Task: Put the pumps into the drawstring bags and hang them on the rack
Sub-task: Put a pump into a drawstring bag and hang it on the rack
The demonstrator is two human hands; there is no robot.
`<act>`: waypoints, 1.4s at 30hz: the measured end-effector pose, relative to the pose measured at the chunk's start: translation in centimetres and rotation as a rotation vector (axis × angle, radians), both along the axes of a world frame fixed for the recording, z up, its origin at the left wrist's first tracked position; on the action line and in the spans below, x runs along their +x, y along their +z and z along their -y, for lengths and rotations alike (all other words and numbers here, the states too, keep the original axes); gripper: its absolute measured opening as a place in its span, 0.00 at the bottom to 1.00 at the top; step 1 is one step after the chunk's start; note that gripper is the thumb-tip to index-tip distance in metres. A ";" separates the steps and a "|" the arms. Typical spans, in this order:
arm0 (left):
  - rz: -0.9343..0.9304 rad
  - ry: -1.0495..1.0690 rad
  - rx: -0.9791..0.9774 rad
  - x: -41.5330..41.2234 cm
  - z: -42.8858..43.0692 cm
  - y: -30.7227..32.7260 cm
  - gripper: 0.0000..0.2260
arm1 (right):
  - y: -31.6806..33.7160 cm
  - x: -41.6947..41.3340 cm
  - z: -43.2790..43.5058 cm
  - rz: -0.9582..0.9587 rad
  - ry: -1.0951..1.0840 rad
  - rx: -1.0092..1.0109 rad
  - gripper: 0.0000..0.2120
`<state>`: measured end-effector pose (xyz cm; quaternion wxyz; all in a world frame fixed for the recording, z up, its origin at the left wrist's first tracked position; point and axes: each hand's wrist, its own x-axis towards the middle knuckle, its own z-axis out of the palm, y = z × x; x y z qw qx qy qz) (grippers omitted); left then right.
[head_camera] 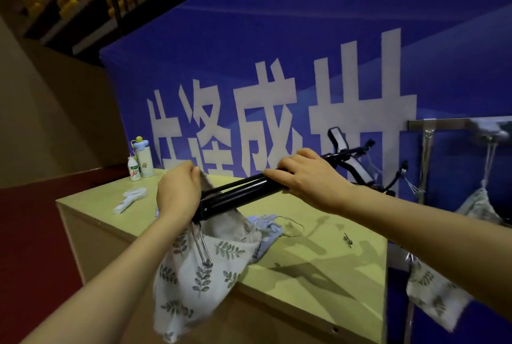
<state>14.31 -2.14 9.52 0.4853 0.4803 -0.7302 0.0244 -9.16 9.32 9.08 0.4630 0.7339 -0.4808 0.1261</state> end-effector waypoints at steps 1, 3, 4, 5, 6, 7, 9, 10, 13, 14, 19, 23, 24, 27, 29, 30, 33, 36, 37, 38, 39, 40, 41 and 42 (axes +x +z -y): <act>0.028 -0.030 -0.017 -0.1 -0.1 0.0 0.12 | 0.2 0.4 0.1 -0.013 0.006 -0.007 0.25; 0.078 -0.079 -0.031 -0.3 -0.5 -0.2 0.11 | 0.4 1.4 0.3 -0.041 0.015 -0.006 0.24; 0.107 -0.096 -0.040 -0.6 -0.7 -0.3 0.11 | 0.5 1.8 0.3 -0.051 0.016 -0.006 0.24; 0.133 -0.104 -0.052 -0.8 -1.0 -0.5 0.11 | 0.6 2.3 0.4 -0.064 0.017 -0.016 0.23; 0.155 -0.107 -0.062 -1.1 -1.3 -0.7 0.11 | 0.8 2.7 0.4 -0.077 0.022 -0.041 0.22; 0.173 -0.107 -0.067 -1.3 -1.6 -0.9 0.11 | 0.9 3.2 0.5 -0.087 0.030 -0.071 0.21; 0.196 -0.111 -0.066 -2.0 -2.3 -1.3 0.10 | 1.1 4.1 0.5 -0.103 0.058 -0.107 0.20; 0.196 -0.116 -0.069 -2.4 -2.7 -1.4 0.10 | 1.0 4.5 0.6 -0.115 0.068 -0.108 0.20; 0.181 -0.090 -0.048 -3.4 -3.5 -1.4 0.11 | 0.8 5.4 0.9 -0.138 0.060 -0.114 0.21; 0.168 -0.063 -0.031 -3.6 -3.7 -1.3 0.12 | 0.9 5.5 1.0 -0.126 0.058 -0.128 0.20; -0.075 -0.233 0.127 -4.0 -3.7 -1.4 0.13 | 1.6 6.2 1.3 -0.087 0.095 -0.149 0.14; -0.339 -0.378 0.324 -4.8 -3.6 -1.4 0.15 | 2.2 6.3 1.3 -0.121 0.099 -0.140 0.15; -0.345 -0.353 0.322 -4.9 -3.8 -1.4 0.15 | 2.2 6.4 1.2 -0.118 0.096 -0.130 0.14; -0.394 -0.245 0.283 -5.4 -4.0 -1.7 0.15 | 2.1 6.6 1.0 -0.101 0.082 -0.105 0.13; -0.468 -0.186 0.275 -5.6 -4.1 -1.7 0.16 | 1.6 6.6 0.8 -0.060 0.097 -0.112 0.16; -0.495 -0.158 0.273 -5.7 -4.2 -1.7 0.17 | 1.2 6.5 0.7 -0.025 0.118 -0.129 0.17; -0.598 -0.090 0.275 -5.6 -4.5 -1.4 0.17 | 0.0 6.8 -0.4 0.269 0.224 -0.163 0.14; -0.672 -0.031 0.268 -5.3 -4.4 -1.0 0.18 | -0.9 8.1 -1.6 0.713 0.003 0.210 0.18; -0.689 -0.018 0.270 -5.3 -4.4 -0.9 0.18 | -1.3 8.2 -1.6 0.776 -0.129 0.368 0.22; -0.700 -0.011 0.271 -5.2 -4.5 -0.9 0.18 | -1.8 8.1 -1.3 0.810 -0.225 0.504 0.23; -0.706 -0.007 0.268 -5.2 -4.5 -0.8 0.18 | -2.1 7.8 -1.0 0.843 -0.268 0.616 0.22; -0.709 -0.006 0.262 -5.0 -4.6 -0.8 0.18 | -2.3 7.5 -0.7 0.873 -0.277 0.704 0.19; -0.707 -0.004 0.256 -4.9 -4.6 -0.8 0.18 | -2.3 7.1 -0.5 0.896 -0.281 0.764 0.15; -0.705 0.002 0.256 -4.7 -4.7 -0.8 0.18 | -2.1 6.7 -0.3 0.920 -0.290 0.804 0.11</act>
